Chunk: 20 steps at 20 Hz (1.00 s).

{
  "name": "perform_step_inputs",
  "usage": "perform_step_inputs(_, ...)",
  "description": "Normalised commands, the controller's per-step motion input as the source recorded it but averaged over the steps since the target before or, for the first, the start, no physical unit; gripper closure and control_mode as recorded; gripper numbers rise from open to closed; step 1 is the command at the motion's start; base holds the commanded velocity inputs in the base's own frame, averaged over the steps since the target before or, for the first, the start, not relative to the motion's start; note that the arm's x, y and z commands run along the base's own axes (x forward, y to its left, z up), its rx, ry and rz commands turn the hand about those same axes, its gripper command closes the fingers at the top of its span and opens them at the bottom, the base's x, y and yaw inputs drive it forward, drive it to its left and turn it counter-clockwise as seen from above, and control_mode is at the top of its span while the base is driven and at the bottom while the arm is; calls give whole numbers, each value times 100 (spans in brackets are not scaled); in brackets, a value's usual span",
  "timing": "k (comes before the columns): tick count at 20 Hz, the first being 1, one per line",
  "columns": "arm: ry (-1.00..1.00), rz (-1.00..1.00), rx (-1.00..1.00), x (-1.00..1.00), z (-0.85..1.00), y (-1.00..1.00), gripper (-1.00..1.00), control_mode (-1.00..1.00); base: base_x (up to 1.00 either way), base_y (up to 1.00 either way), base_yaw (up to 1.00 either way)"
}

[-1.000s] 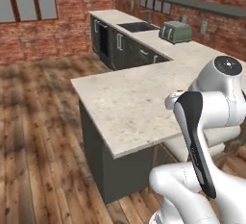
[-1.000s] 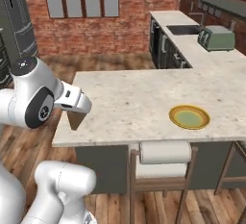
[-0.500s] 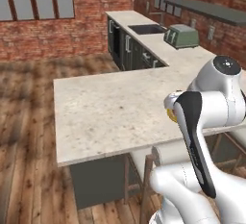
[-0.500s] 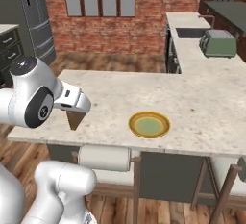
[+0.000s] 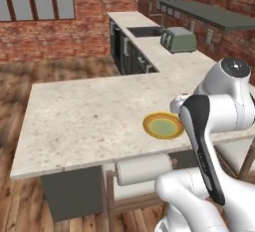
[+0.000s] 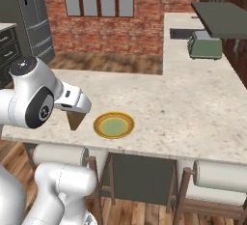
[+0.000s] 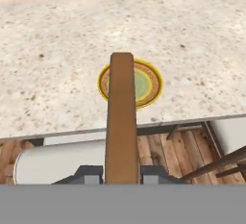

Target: Start the toaster. Once the lever pops up, take the bread to the plate on the dining counter.

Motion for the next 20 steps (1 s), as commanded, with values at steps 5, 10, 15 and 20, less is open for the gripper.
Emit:
perform_step_inputs(5, 0, 0, 0, 0, 0, 0, 100, 100, 41, -60, 9)
perform_step_inputs(10, 0, 0, 0, 0, 0, 0, 100, 100, 29, -42, 8)
perform_step_inputs(15, 0, 0, 0, 0, 0, 0, 100, 100, 33, -8, 1)
perform_step_inputs(20, 3, 0, 0, 34, -1, -6, 100, -100, 5, -3, 0)
